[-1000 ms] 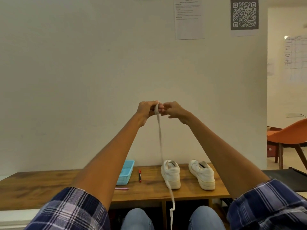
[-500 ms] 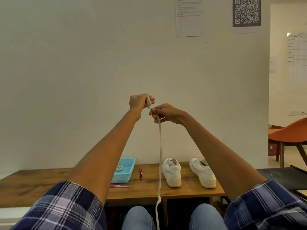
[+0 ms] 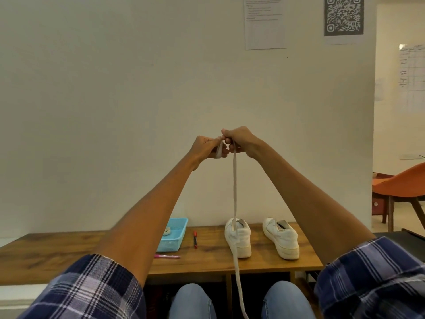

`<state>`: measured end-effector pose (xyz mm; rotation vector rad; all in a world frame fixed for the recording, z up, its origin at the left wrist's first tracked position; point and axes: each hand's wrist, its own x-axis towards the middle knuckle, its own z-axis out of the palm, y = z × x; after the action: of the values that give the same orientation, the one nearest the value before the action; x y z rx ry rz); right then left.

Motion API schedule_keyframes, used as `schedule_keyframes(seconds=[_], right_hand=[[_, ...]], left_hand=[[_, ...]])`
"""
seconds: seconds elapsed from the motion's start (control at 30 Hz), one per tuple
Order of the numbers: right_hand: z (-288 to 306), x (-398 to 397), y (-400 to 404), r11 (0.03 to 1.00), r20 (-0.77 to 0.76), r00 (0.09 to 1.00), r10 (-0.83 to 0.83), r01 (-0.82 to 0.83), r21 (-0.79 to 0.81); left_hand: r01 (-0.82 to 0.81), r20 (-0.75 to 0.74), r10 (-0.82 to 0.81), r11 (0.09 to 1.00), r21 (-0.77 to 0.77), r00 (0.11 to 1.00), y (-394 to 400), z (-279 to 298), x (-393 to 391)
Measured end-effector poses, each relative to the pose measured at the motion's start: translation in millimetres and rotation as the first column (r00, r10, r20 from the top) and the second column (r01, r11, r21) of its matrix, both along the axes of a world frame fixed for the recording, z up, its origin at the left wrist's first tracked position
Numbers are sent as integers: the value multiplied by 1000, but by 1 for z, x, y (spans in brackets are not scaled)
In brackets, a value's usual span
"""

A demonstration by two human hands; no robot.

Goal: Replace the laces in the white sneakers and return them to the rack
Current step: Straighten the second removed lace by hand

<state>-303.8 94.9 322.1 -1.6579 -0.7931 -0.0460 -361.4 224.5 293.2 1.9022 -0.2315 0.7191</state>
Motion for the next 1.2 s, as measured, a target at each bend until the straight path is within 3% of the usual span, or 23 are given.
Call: schedule_keyframes(seconds=[0.23,0.37,0.6,0.77,0.87,0.97,1.03,1.2], right_hand=[[-8,13,-2,996,72,993,-88,90,-21],[-22,22,-4,973,205,972,-118,155,-172],[-32,23,-6,956,53,955,291,-287,-62],[-35,14,8,927,28,928,372,-370,-69],[-37,11,10,910,33,924,381,-368,-189],[-33,7,7,877,102,932,347,-284,-387],[-27,2,3,854,95,921,377,-306,-421],[-8,-5,-3,923,80,930,358,-339,-181]], left_hand=[[133,-138,-136,991,-28,981,-4,7,-11],[118,-71,-131,980,-161,989,-6,6,-10],[121,-10,-127,963,-239,992,-4,8,-9],[129,52,-118,934,-333,992,-2,12,-7],[117,91,-90,930,-349,992,5,15,-6],[46,108,-14,952,-302,994,17,12,-3],[-15,106,41,973,-232,994,24,7,-3],[-32,25,33,999,-35,999,23,-2,-6]])
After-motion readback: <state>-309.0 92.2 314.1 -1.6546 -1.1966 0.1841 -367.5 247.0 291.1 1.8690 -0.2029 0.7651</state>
